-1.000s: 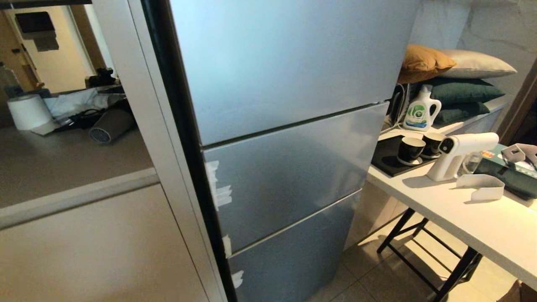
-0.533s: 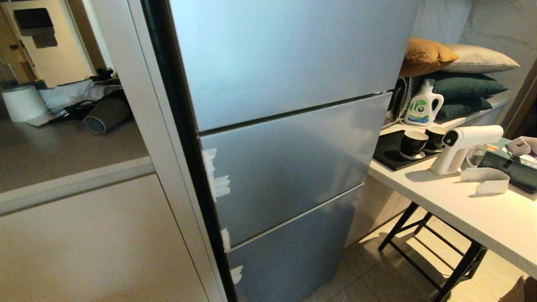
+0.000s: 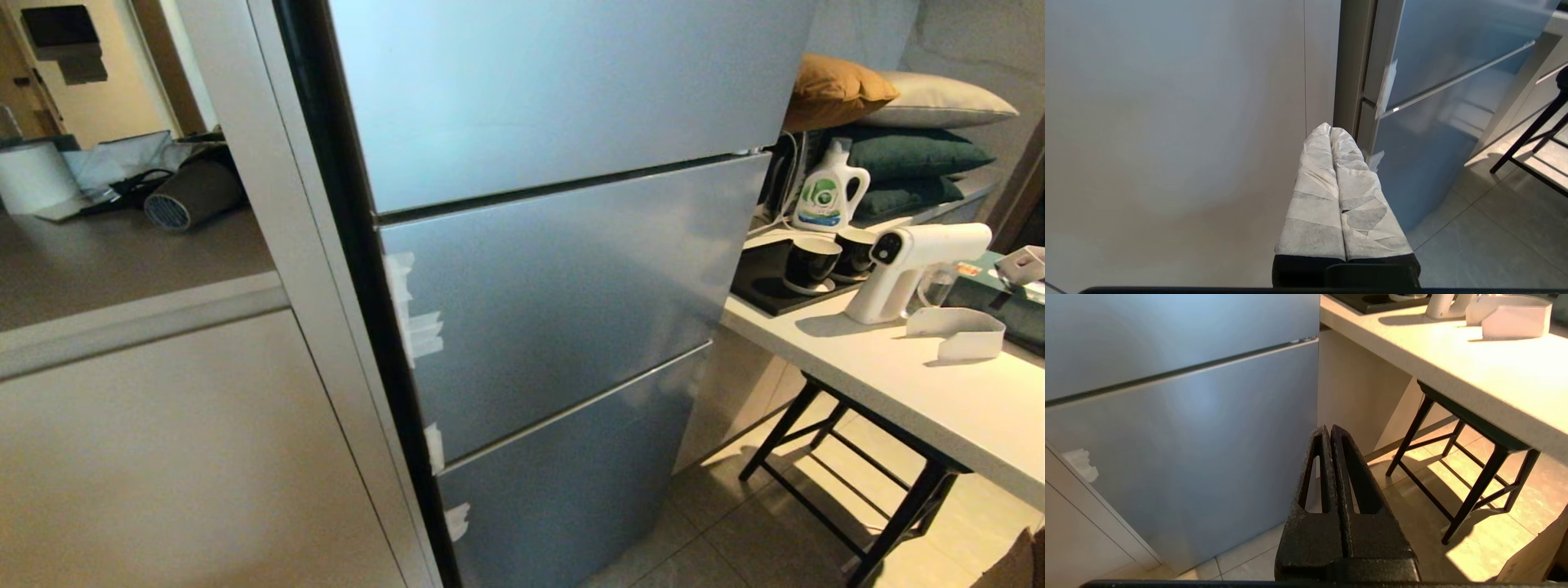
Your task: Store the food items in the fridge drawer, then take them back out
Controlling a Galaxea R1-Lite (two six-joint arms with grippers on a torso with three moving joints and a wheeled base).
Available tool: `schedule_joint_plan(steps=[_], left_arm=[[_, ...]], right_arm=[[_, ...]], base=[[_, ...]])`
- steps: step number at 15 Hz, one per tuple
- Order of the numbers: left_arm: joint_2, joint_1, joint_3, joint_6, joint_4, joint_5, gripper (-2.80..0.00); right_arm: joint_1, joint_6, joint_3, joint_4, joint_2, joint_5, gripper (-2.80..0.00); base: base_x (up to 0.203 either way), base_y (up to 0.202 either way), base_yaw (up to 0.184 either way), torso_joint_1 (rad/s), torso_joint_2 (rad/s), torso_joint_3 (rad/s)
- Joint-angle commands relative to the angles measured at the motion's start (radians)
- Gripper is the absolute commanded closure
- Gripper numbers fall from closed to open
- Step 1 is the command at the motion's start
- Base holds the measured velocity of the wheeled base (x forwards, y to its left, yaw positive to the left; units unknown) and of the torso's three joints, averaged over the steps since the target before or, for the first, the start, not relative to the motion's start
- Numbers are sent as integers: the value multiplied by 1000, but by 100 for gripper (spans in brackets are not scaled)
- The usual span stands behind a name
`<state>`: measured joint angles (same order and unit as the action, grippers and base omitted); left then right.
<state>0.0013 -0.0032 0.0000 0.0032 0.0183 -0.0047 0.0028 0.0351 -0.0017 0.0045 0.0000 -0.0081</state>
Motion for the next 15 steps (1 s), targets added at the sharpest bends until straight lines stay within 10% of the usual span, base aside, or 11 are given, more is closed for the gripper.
schedule_joint_plan(steps=[1,5,8,15], left_arm=[[0,0,10,0,0,0,0],[0,0,-13,-4,16,-2,0],[92,-2,-243,-60,29,-57,0],[886,-119,-409,-297,276,-306,0]], right_arm=[[0,0,0,0,2,0,0],[0,0,0,0,2,0,0],[0,0,0,0,2,0,0],[0,-4,0,0,2,0,0]], base=[[0,0,0,-143,378,231],[0,0,0,-144,377,232],[0,0,0,-35,102,65],[0,0,0,-2,4,3]])
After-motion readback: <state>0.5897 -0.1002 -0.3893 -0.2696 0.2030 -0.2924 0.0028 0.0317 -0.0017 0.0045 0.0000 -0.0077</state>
